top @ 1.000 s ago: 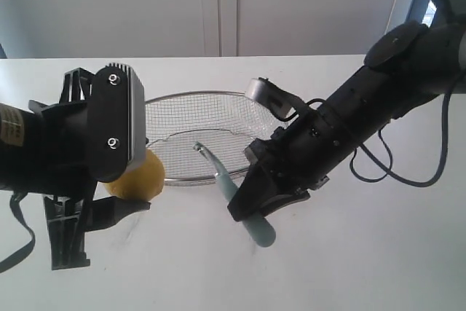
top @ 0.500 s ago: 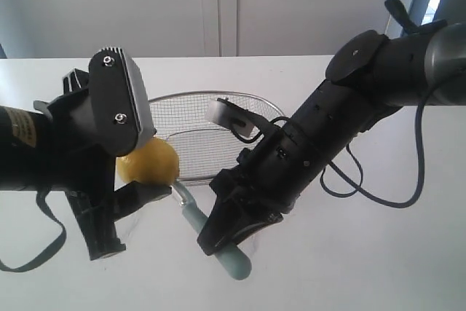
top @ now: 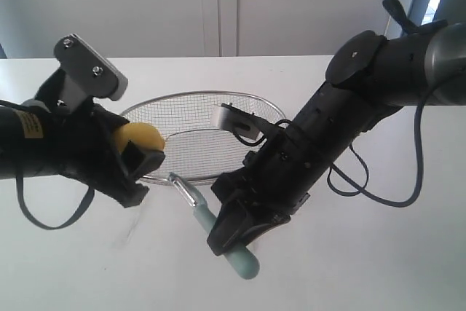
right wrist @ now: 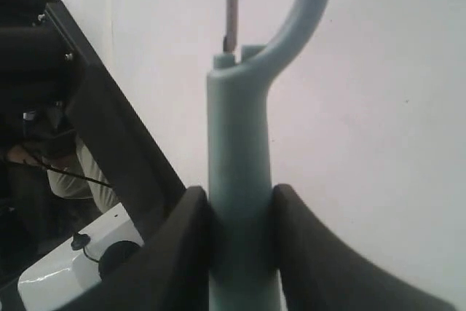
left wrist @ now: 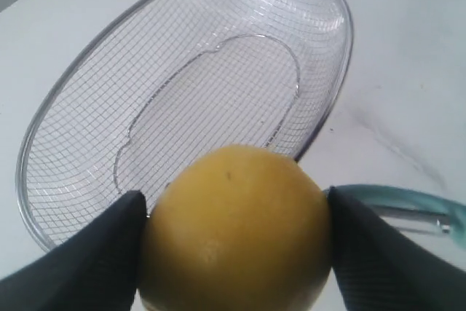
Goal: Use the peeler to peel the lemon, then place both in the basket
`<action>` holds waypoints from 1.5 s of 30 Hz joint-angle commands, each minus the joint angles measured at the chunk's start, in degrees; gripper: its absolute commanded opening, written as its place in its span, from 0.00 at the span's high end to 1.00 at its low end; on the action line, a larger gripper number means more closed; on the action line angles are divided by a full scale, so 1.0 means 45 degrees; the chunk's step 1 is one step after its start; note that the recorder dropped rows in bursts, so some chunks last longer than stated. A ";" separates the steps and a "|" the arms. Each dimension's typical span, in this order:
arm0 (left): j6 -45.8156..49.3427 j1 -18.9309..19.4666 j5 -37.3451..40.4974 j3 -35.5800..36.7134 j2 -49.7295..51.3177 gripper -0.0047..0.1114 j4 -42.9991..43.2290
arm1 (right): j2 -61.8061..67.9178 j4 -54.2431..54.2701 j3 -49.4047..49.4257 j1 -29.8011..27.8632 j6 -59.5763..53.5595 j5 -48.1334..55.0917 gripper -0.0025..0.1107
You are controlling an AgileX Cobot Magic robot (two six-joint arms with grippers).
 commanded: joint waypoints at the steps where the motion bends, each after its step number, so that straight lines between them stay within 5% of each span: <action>1: -0.2300 0.0149 -0.0430 0.0023 -0.0073 0.96 -0.0138 | -0.0065 0.0031 0.0032 -0.0020 0.0100 -0.0211 0.98; 9: -0.4876 0.0149 -0.0661 0.0023 -0.0014 0.96 -0.0138 | -0.0065 0.0420 0.0032 -0.0020 0.0123 -0.0424 0.98; 33: -0.5152 -0.1356 -0.1384 0.0023 0.0653 0.96 0.1369 | -0.0065 0.1326 0.0095 -0.0020 0.0095 -0.0383 0.98; 45: -0.5127 -0.1356 -0.1341 0.0023 0.0653 0.96 0.1542 | -0.0065 0.1326 0.0095 -0.0189 0.0095 -0.0575 0.98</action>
